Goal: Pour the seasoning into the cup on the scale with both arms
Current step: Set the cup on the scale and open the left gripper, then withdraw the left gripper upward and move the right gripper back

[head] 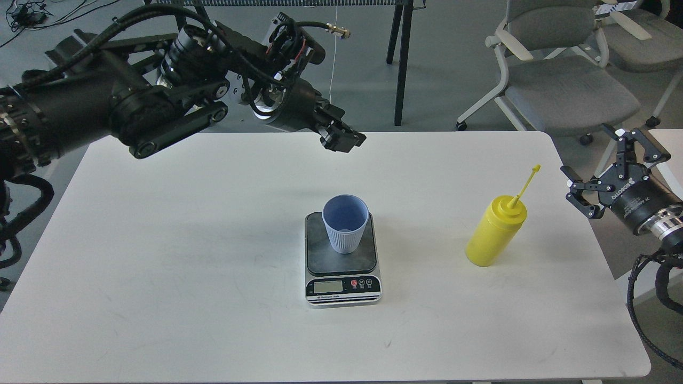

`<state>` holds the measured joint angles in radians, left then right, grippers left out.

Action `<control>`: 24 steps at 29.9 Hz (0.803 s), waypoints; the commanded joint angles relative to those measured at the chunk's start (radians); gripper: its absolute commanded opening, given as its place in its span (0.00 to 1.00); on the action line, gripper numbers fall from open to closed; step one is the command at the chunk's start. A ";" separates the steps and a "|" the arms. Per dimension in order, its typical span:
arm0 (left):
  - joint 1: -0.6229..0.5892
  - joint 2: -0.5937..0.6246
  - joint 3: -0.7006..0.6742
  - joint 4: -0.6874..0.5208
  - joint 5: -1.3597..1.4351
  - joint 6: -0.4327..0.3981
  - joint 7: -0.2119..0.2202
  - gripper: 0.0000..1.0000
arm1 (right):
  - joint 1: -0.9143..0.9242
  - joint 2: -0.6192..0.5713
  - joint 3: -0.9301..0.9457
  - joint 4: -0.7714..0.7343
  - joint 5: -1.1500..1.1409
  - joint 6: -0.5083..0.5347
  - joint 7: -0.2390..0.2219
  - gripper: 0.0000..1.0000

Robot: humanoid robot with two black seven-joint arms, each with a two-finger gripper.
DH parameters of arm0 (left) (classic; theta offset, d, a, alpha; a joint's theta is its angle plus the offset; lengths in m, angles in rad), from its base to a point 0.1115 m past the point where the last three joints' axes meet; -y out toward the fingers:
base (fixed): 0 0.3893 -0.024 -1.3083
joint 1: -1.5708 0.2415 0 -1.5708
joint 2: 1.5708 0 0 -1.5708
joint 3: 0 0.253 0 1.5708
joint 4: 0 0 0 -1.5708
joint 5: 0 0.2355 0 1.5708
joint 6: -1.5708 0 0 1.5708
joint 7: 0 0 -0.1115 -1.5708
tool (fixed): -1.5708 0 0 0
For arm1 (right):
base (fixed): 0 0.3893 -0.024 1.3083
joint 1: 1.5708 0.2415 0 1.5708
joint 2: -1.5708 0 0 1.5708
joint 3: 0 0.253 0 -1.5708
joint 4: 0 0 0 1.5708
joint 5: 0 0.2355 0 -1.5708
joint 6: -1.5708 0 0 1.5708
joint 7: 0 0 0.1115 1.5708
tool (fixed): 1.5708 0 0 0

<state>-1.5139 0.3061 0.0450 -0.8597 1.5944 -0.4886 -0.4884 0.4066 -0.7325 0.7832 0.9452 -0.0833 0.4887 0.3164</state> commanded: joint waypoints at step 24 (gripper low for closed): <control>0.268 0.330 -0.332 0.126 -1.231 0.000 0.000 0.99 | 0.213 0.005 -0.154 0.003 -0.007 0.000 0.001 0.99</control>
<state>-1.2992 0.6346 -0.2255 -0.7365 0.3809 -0.4886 -0.4887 0.6225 -0.7292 0.6279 0.9477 -0.0919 0.4887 0.3151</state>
